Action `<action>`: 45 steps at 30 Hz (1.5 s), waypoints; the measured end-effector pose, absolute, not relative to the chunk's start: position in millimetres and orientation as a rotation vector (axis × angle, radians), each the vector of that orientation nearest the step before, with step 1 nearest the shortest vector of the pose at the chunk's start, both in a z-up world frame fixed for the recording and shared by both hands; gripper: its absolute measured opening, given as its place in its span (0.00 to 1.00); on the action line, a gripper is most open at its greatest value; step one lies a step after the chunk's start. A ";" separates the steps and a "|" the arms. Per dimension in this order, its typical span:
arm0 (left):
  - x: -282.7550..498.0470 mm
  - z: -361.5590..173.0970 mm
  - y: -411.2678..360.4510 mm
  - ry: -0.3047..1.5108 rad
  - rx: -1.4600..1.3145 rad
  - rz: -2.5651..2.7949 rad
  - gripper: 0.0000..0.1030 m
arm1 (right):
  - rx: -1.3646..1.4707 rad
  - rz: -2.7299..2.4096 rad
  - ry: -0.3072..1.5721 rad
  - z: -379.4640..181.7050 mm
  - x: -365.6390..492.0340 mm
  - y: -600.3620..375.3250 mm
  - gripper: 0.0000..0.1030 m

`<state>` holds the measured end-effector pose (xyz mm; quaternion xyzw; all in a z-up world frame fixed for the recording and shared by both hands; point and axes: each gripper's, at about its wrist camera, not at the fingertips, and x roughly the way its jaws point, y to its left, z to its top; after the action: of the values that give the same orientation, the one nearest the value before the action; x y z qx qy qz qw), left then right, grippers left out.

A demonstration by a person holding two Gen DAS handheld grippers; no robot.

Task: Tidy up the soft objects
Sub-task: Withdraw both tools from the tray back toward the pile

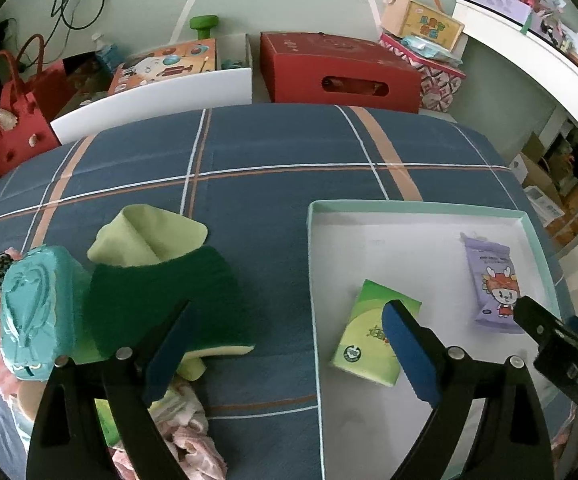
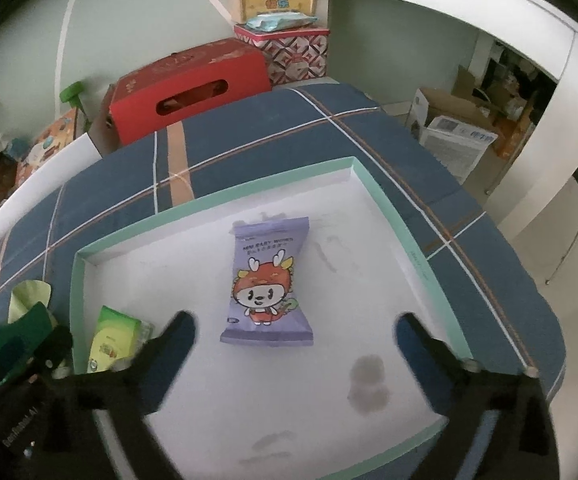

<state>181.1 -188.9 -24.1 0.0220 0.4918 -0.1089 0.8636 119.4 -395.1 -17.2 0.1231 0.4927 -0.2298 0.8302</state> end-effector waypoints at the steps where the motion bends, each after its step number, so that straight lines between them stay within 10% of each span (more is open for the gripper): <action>1: 180.6 -23.1 -188.0 1.030 0.045 -0.231 0.91 | 0.257 -0.485 1.041 -15.5 118.7 -394.4 1.00; 45: 91.8 0.4 10.4 1.050 -0.173 -0.013 0.91 | 0.114 0.089 1.029 0.7 97.3 -219.5 1.00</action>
<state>91.8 10.4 0.4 -0.0823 0.5006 -0.0064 0.8617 97.3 -219.5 0.7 0.0546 0.4916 0.0426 0.8681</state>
